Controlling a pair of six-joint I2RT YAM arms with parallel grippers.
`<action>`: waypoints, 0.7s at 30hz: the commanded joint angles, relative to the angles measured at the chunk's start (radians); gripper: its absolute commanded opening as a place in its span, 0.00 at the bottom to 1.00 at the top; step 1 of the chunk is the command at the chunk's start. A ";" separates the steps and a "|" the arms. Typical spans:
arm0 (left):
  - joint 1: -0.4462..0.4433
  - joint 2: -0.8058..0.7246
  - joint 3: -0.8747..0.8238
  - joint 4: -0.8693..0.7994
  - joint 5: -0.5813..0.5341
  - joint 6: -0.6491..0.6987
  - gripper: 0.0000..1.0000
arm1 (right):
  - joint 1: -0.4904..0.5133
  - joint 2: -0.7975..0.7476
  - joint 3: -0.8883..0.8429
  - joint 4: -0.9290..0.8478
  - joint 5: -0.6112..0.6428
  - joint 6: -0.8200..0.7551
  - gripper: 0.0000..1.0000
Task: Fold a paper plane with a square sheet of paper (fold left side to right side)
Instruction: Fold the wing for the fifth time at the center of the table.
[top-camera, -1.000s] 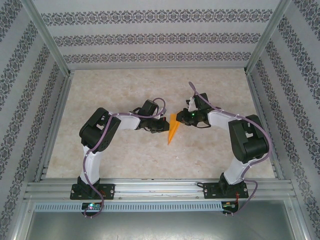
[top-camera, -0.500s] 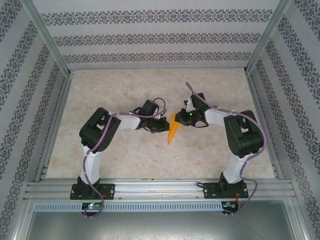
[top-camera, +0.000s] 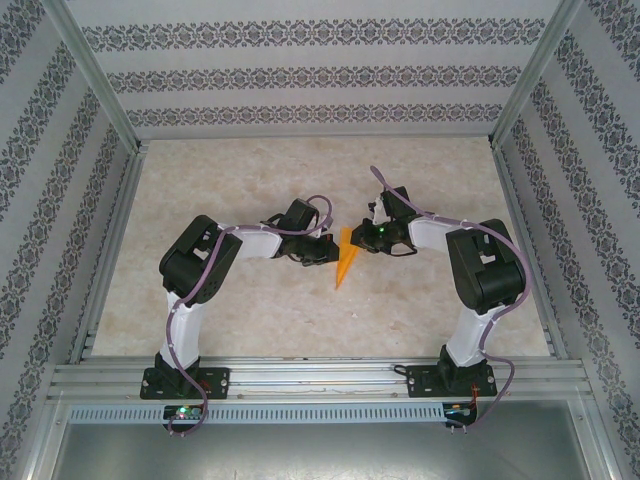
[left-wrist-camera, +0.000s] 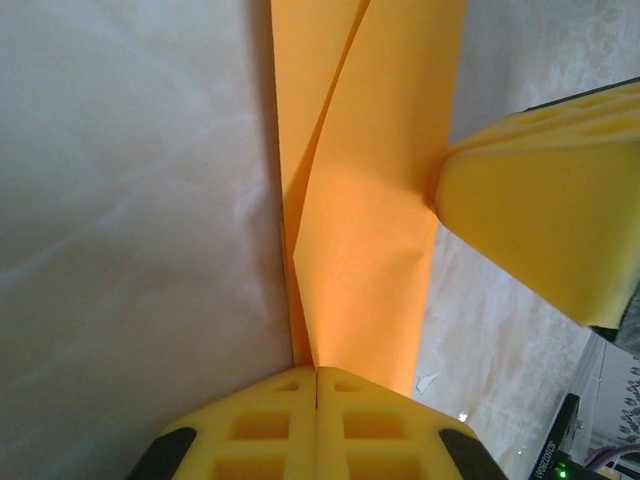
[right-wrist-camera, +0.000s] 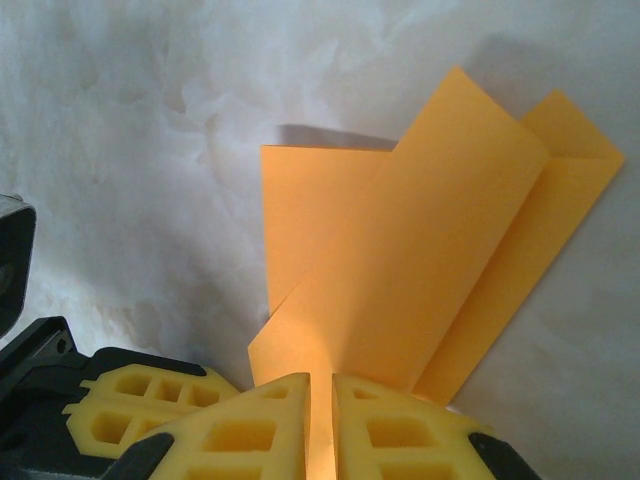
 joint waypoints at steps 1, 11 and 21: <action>0.001 0.059 0.006 -0.050 -0.083 0.006 0.00 | 0.002 0.015 0.002 -0.026 0.020 -0.028 0.14; 0.001 0.070 0.008 -0.037 -0.065 0.001 0.00 | 0.001 0.026 -0.020 -0.030 0.035 -0.031 0.14; -0.003 0.078 0.009 -0.023 -0.053 -0.009 0.00 | -0.002 0.034 -0.052 -0.024 0.049 -0.034 0.14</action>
